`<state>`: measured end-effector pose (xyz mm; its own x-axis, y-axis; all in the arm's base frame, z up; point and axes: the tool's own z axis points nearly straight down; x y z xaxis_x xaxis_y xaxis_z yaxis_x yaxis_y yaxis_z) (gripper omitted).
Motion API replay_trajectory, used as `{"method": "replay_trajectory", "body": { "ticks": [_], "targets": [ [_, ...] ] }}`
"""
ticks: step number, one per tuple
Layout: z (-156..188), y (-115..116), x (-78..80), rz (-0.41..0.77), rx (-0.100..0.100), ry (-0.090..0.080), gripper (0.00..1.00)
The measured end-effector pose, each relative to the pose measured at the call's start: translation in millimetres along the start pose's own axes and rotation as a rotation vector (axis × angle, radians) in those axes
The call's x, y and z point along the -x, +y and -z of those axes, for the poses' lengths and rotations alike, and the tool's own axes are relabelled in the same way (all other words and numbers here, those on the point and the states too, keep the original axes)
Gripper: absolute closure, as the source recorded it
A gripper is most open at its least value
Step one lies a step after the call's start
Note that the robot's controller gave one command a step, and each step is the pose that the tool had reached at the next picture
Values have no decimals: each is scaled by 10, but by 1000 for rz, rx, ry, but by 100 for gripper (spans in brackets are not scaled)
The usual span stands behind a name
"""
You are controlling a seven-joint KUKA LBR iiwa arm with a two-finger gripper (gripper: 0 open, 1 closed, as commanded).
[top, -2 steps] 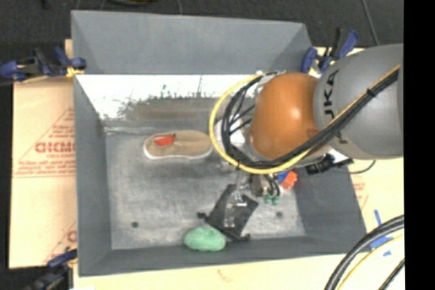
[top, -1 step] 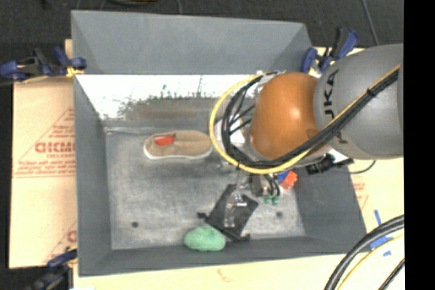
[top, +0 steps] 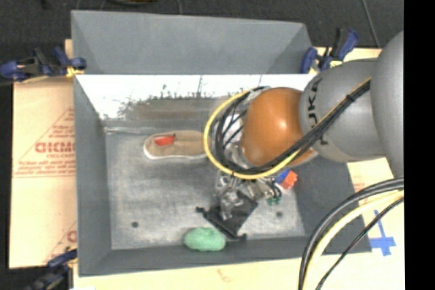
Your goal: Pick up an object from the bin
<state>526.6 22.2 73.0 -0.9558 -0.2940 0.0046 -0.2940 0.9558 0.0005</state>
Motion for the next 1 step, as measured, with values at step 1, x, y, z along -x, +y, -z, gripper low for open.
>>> {"method": "replay_trajectory", "body": {
  "ticks": [1],
  "targets": [
    [0, 0, 0, -1, 0, 0, 100]
  ]
}}
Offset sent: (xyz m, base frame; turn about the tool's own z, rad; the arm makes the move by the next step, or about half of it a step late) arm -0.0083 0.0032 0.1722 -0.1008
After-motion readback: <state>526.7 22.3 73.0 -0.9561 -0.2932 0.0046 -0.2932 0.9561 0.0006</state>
